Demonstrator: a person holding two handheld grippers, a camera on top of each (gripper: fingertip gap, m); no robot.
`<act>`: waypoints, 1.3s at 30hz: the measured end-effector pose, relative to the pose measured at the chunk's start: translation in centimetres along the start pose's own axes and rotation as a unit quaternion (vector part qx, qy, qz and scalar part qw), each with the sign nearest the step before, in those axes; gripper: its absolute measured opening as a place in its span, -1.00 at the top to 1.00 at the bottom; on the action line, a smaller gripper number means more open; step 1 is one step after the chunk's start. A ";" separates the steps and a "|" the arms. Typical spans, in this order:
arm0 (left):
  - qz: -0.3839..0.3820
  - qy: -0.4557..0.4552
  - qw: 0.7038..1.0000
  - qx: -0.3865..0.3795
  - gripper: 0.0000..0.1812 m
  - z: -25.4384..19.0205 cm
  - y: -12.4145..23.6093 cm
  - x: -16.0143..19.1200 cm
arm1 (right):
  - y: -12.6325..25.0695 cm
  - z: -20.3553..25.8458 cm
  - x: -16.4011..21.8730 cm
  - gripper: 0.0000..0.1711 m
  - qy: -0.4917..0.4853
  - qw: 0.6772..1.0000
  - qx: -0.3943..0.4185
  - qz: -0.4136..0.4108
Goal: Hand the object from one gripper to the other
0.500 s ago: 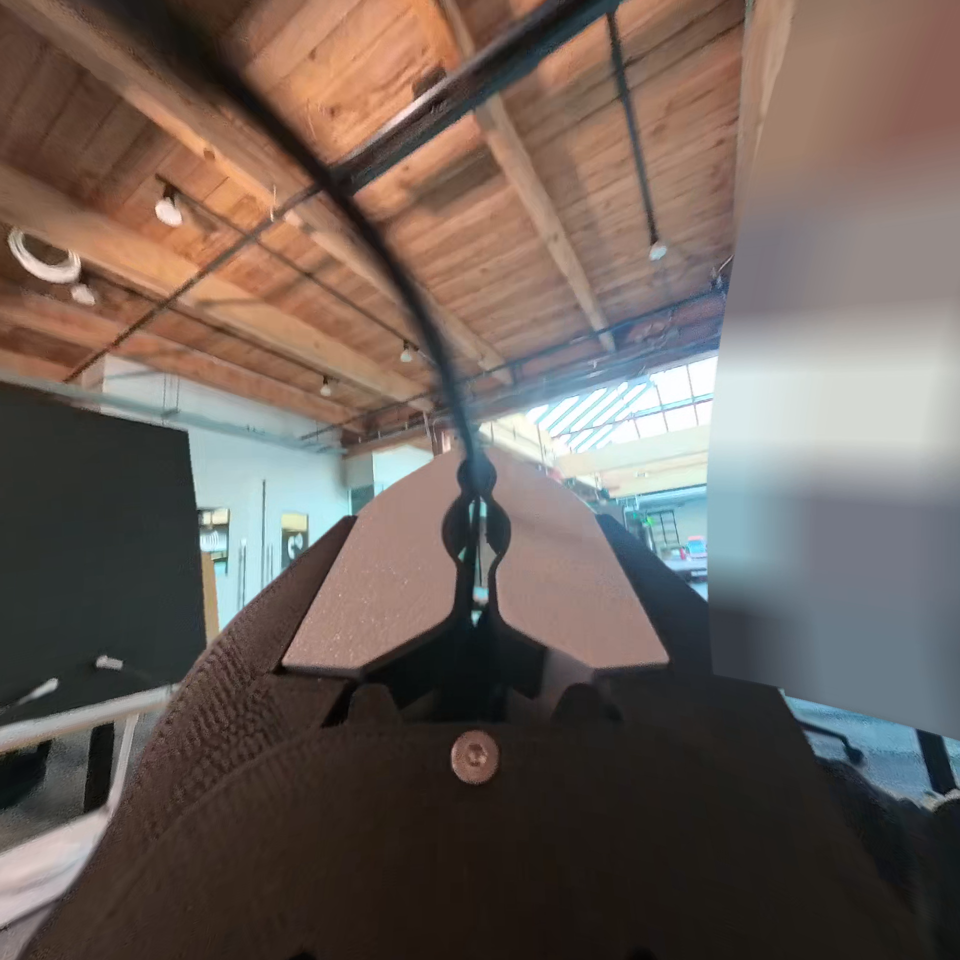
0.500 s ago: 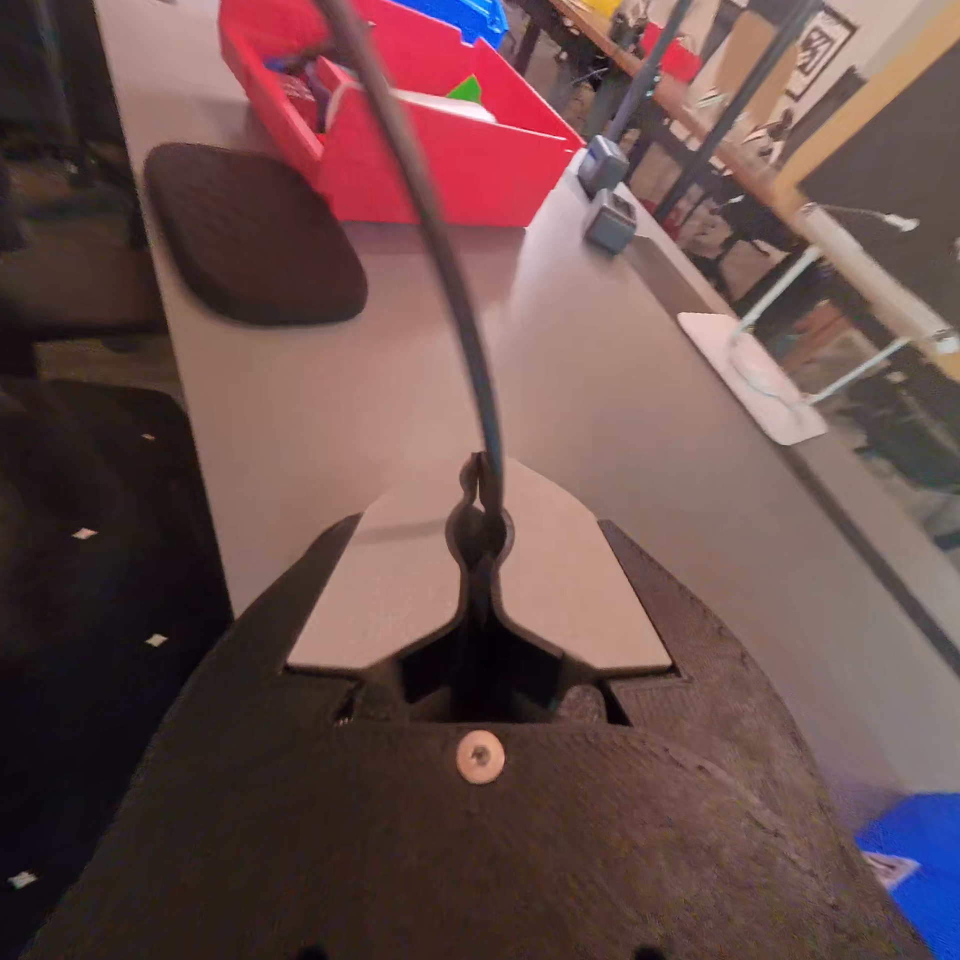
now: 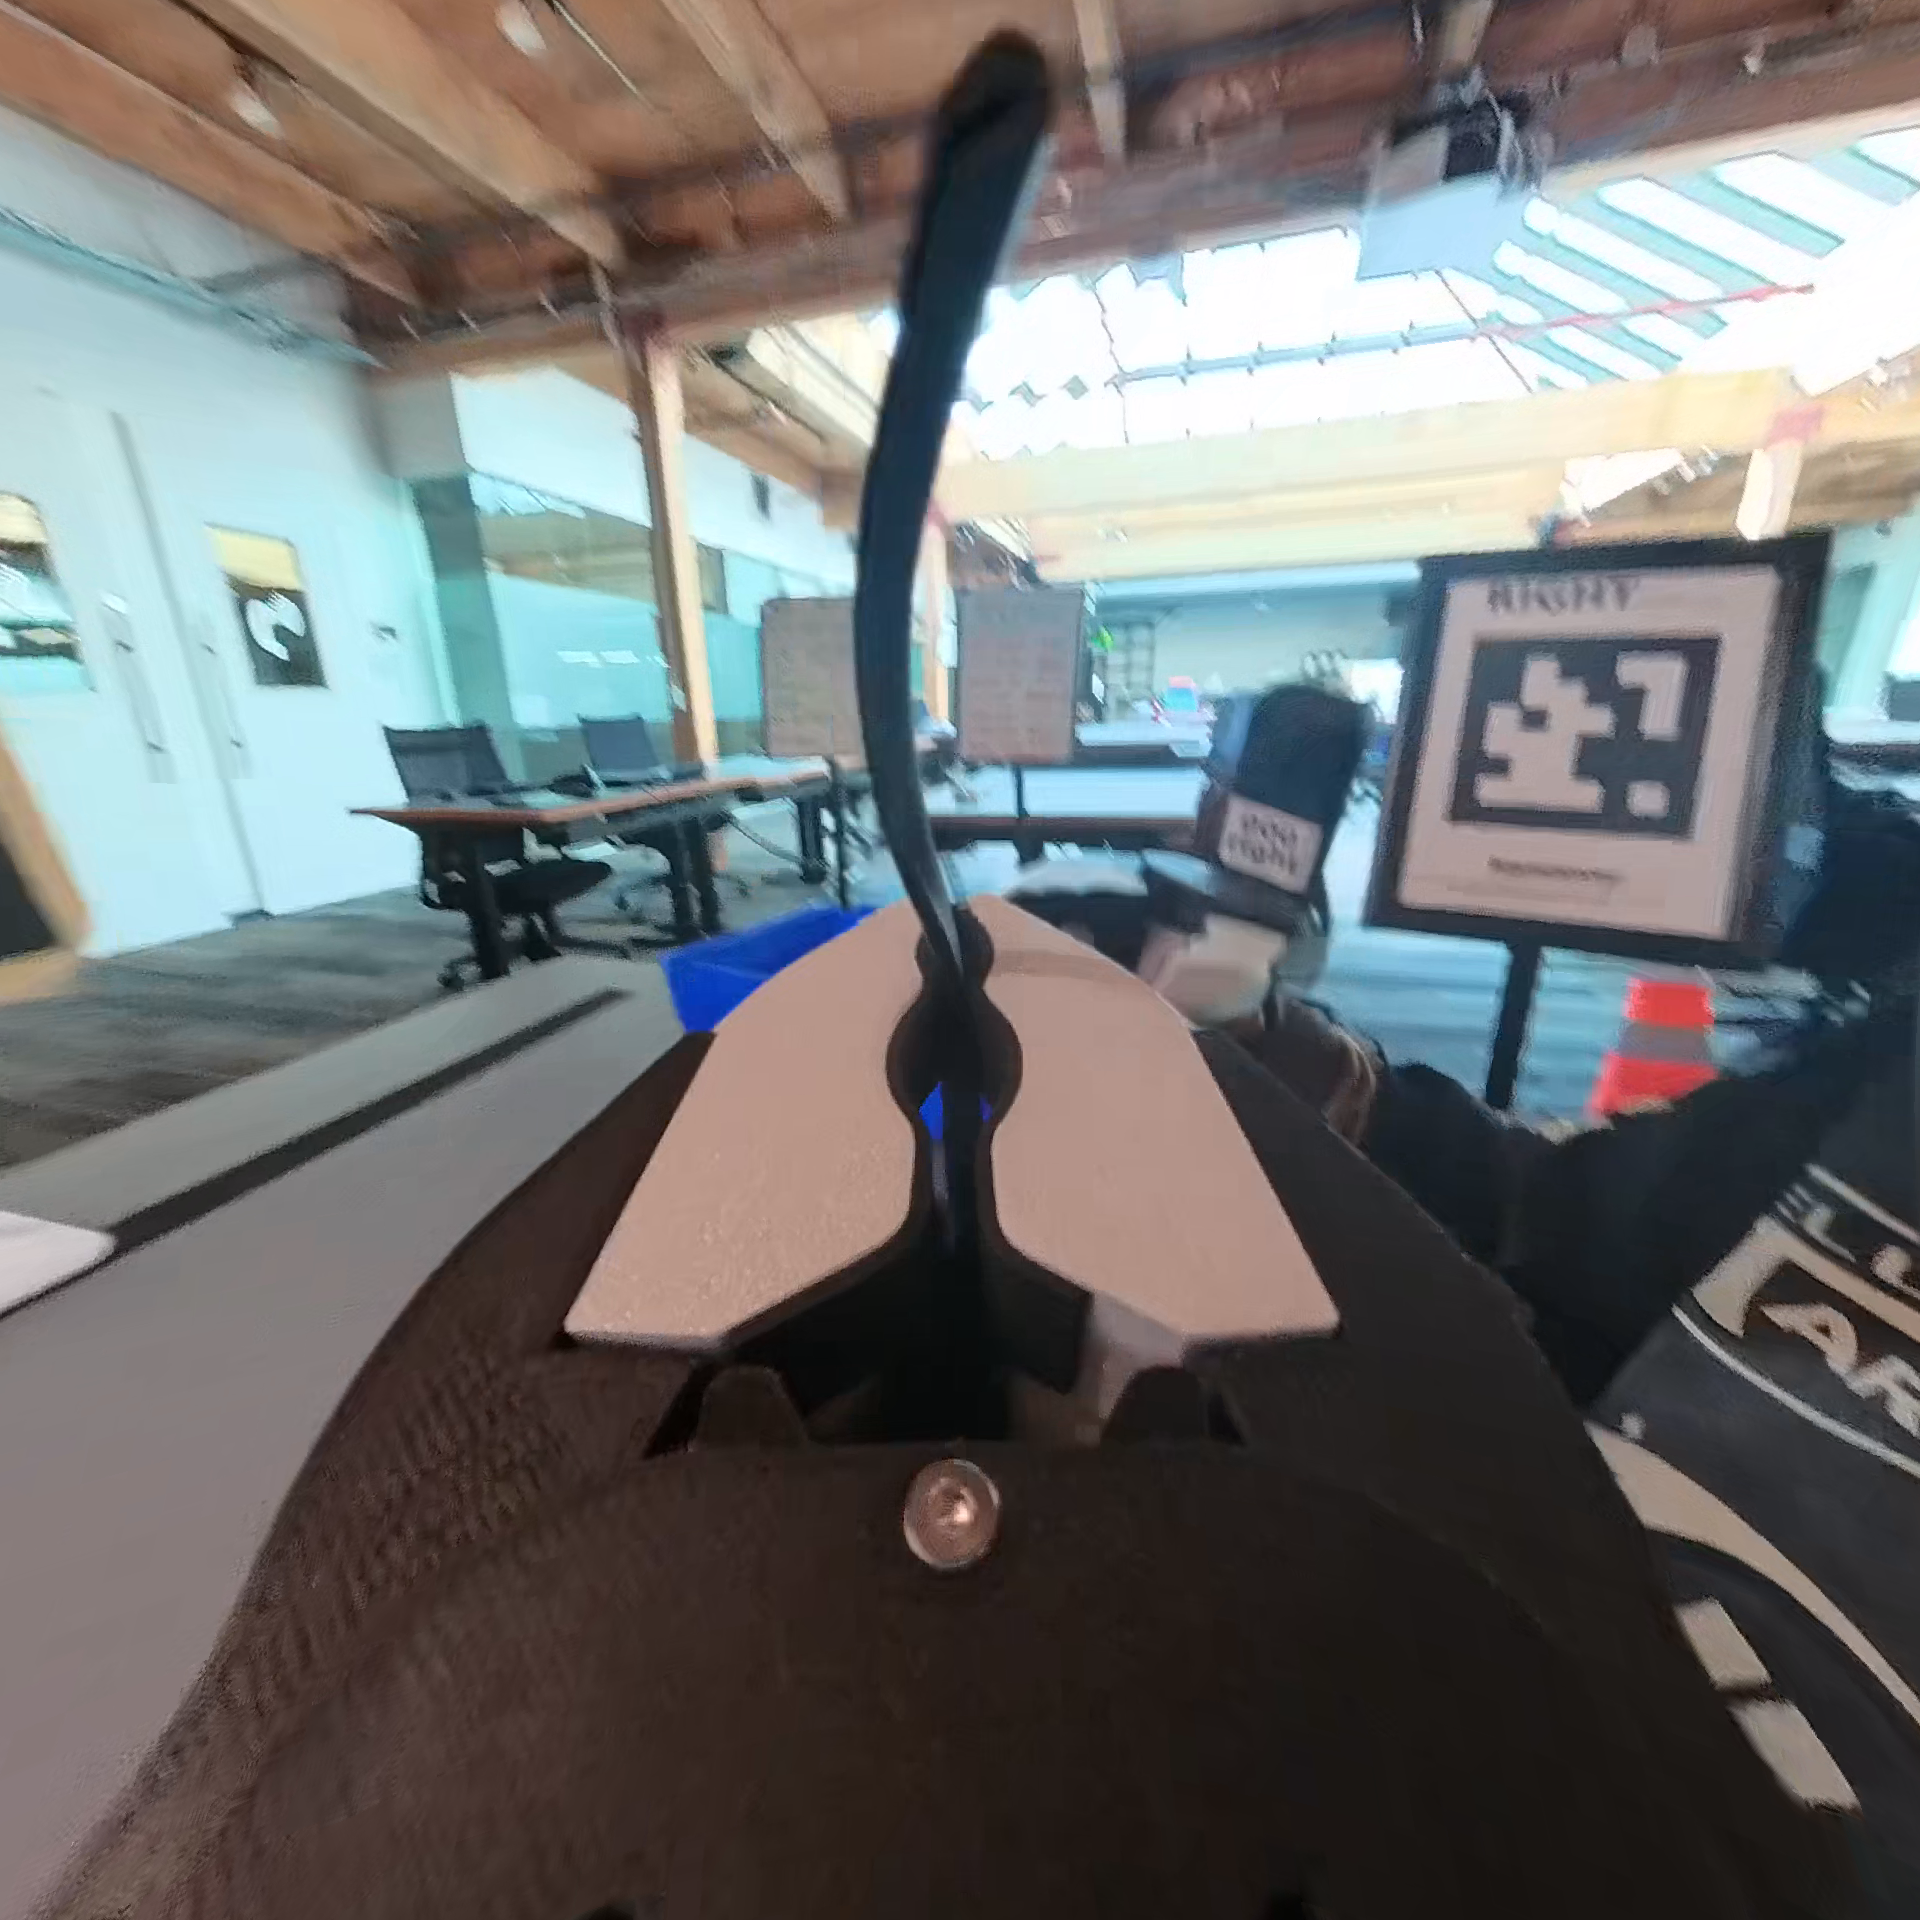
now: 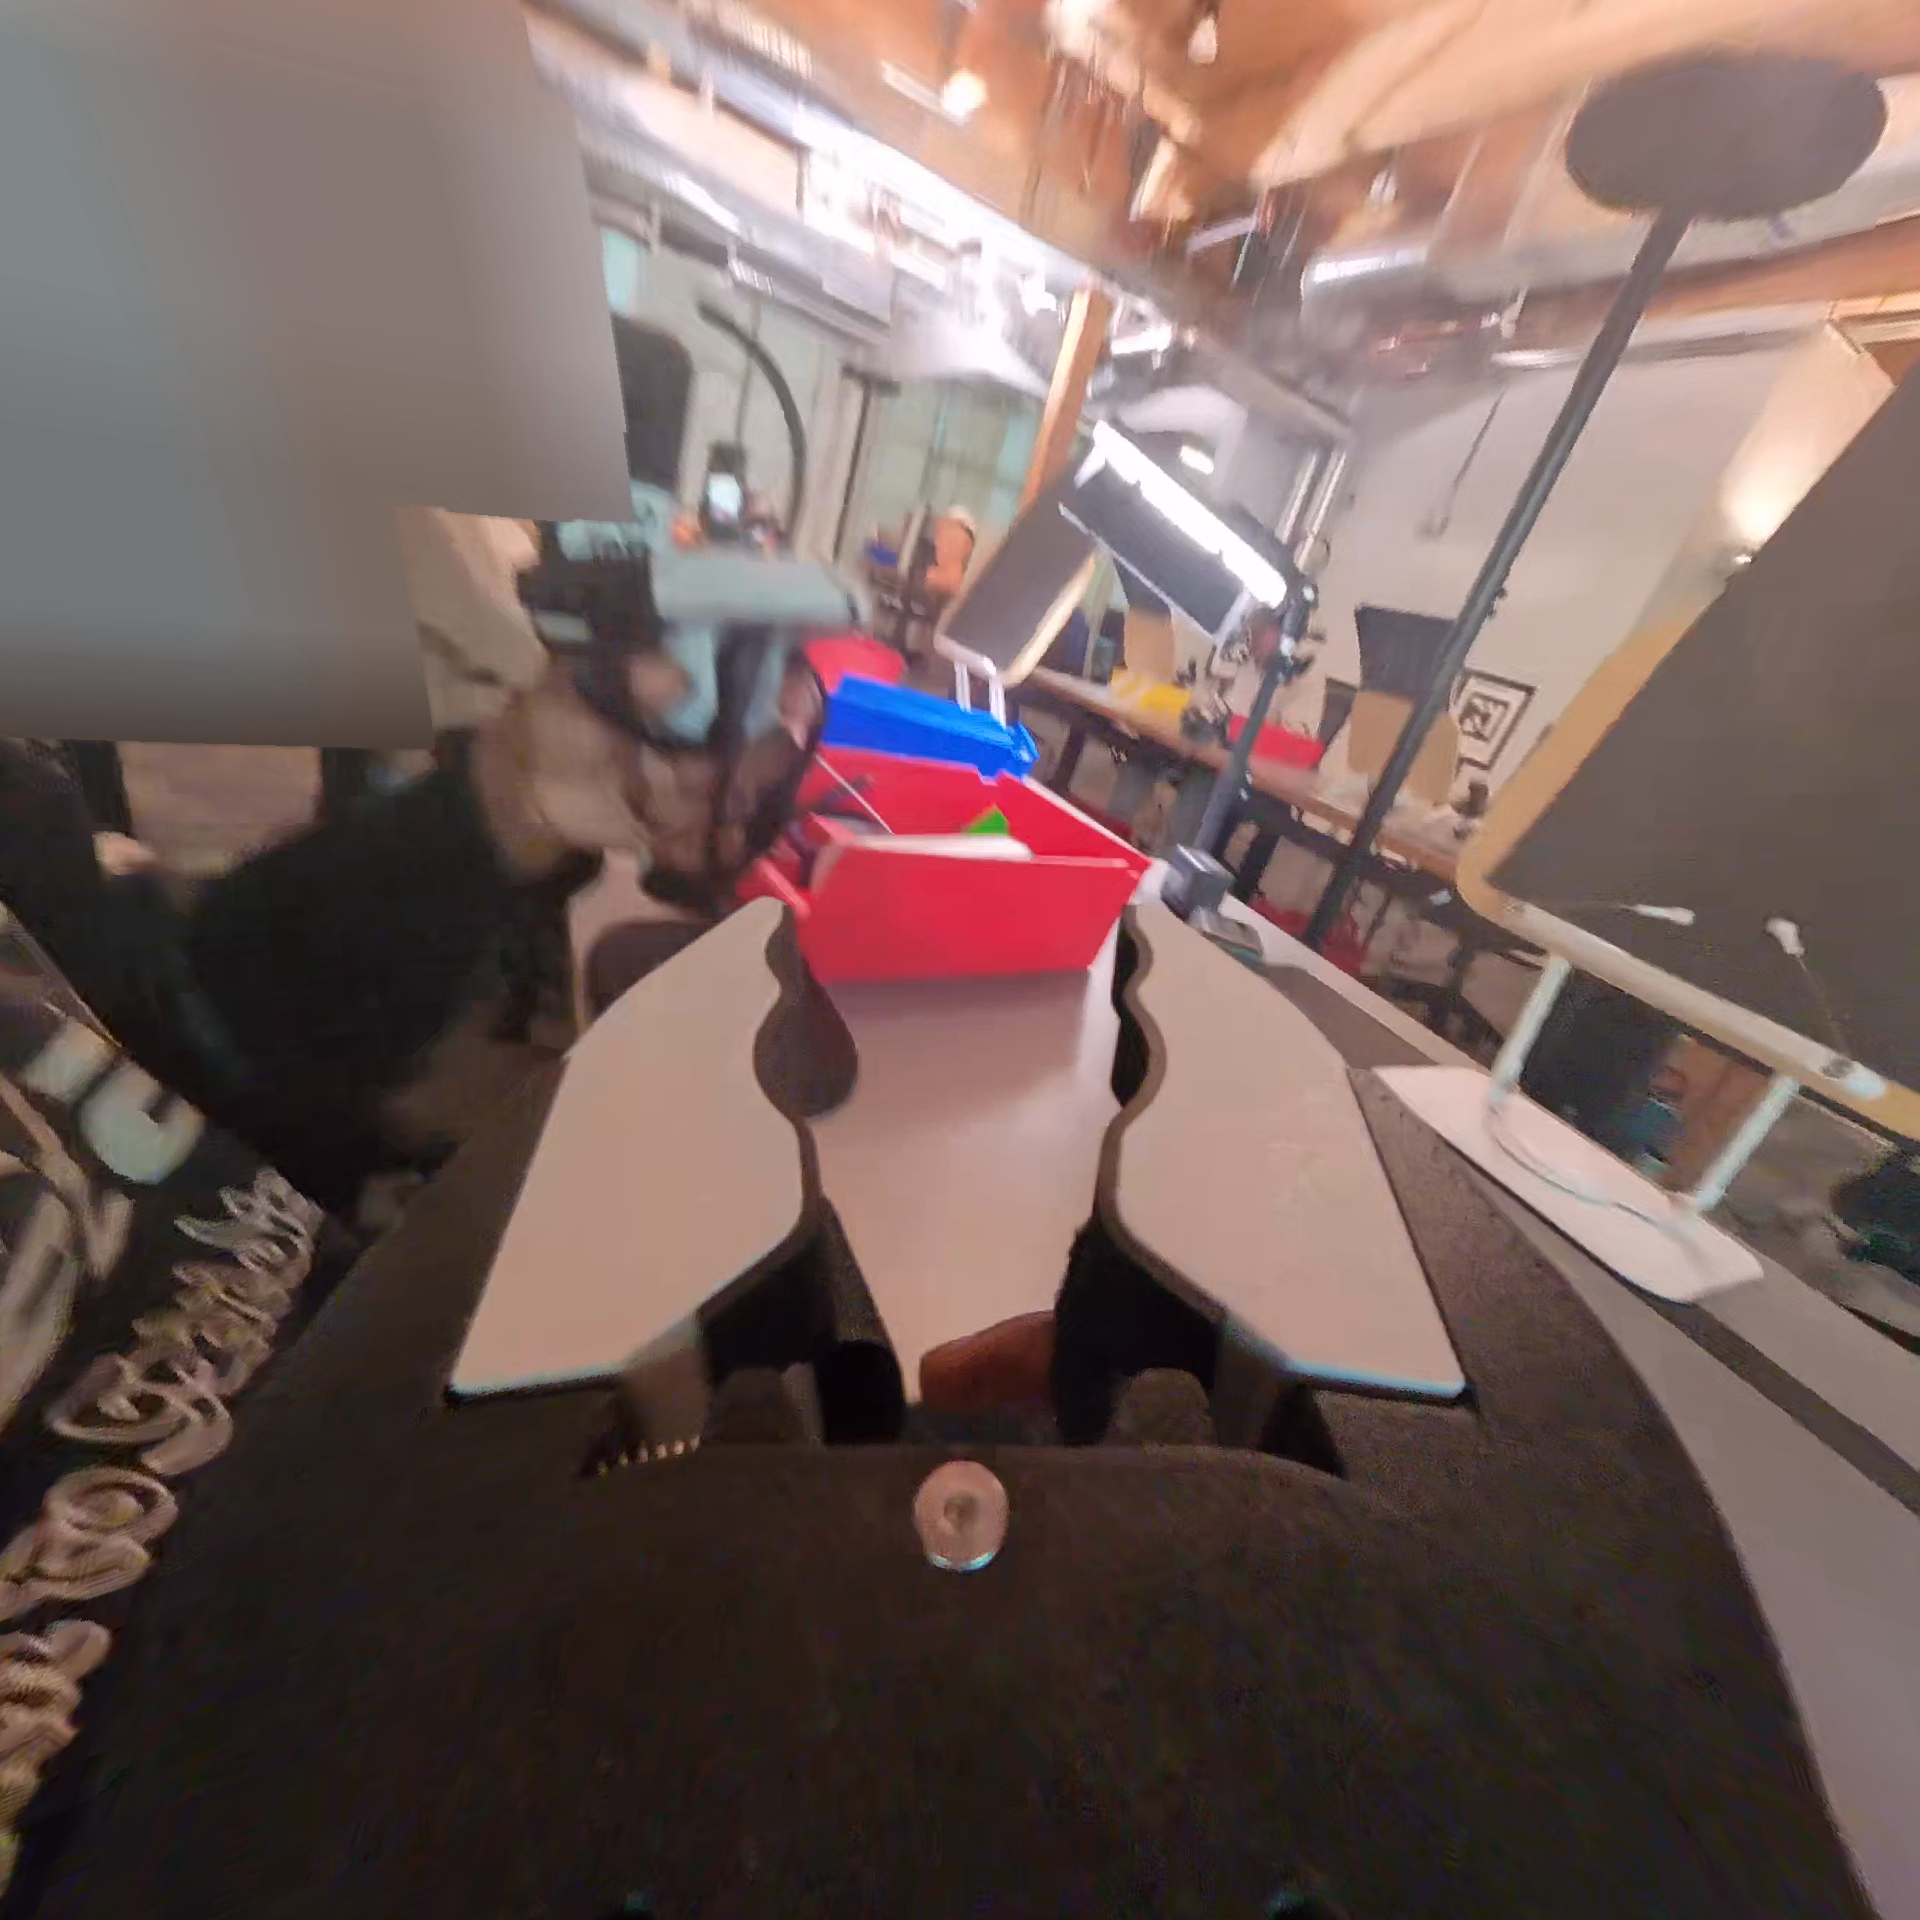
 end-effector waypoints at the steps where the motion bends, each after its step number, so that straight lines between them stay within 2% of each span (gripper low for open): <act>1: 0.025 0.001 1.000 0.019 1.00 -0.6 -0.8 1.0 | -0.2 0.6 -0.5 0.39 -0.015 1.000 -0.007 -0.013; 6: 0.125 0.009 0.987 0.103 1.00 -3.4 -3.7 5.4 | -1.2 3.2 -1.6 0.58 -0.089 0.993 -0.064 -0.039; 10: 0.175 0.009 0.975 0.138 1.00 -4.8 -4.7 7.7 | -2.3 4.5 0.2 0.62 -0.122 0.985 -0.121 0.030; 12: 0.191 0.002 0.970 0.152 1.00 -5.4 -4.9 8.5 | -2.4 4.7 0.5 0.96 -0.120 0.984 -0.129 0.031; 14: 0.194 -0.006 0.969 0.155 0.92 -5.5 -4.9 8.7 | -2.3 4.4 0.6 0.96 -0.127 0.982 -0.133 0.044; 16: 0.204 -0.018 0.968 0.144 0.72 -5.1 -4.6 8.6 | -2.0 3.9 0.2 0.96 -0.138 0.981 -0.128 0.040; 17: 0.209 -0.025 0.968 0.135 0.68 -4.8 -4.5 8.5 | -1.8 3.7 -0.1 0.96 -0.140 0.982 -0.123 0.031; 19: 0.219 -0.035 0.966 0.132 0.67 -4.7 -4.1 8.4 | -1.4 3.2 -0.6 0.96 -0.143 0.983 -0.113 0.022; 20: 0.220 -0.035 0.965 0.138 0.74 -4.9 -4.0 8.3 | -1.3 3.1 -0.7 0.96 -0.143 0.983 -0.114 0.022; 22: 0.217 -0.032 0.964 0.147 0.96 -5.2 -4.0 8.1 | -1.2 3.1 -0.8 0.96 -0.142 0.983 -0.113 0.019; 25: 0.197 -0.027 0.969 0.144 0.99 -5.3 -4.0 7.6 | -1.2 3.1 -1.1 0.95 -0.146 0.983 -0.112 -0.012; 27: 0.157 -0.006 0.978 0.139 0.99 -5.0 -4.0 6.5 | -1.2 2.8 -1.1 0.68 -0.147 0.983 -0.102 -0.039; 29: 0.108 0.012 0.986 0.125 0.99 -4.5 -3.7 5.1 | -1.4 2.5 -0.7 0.58 -0.153 0.983 -0.097 -0.037; 35: 0.008 0.072 0.992 0.103 0.99 -3.5 -3.0 2.7 | -4.1 4.4 2.6 0.55 -0.185 0.973 -0.139 -0.003; 39: -0.001 0.097 0.988 0.121 0.99 -4.0 -3.4 2.9 | -5.1 5.8 2.5 0.63 -0.204 0.966 -0.149 -0.054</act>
Point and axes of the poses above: each gripper's, where its closed fingertips meet, y back along the fingers, x out of its underside, z = x × y across the jaws, the point moved 5 cm from there along y, back along the fingers
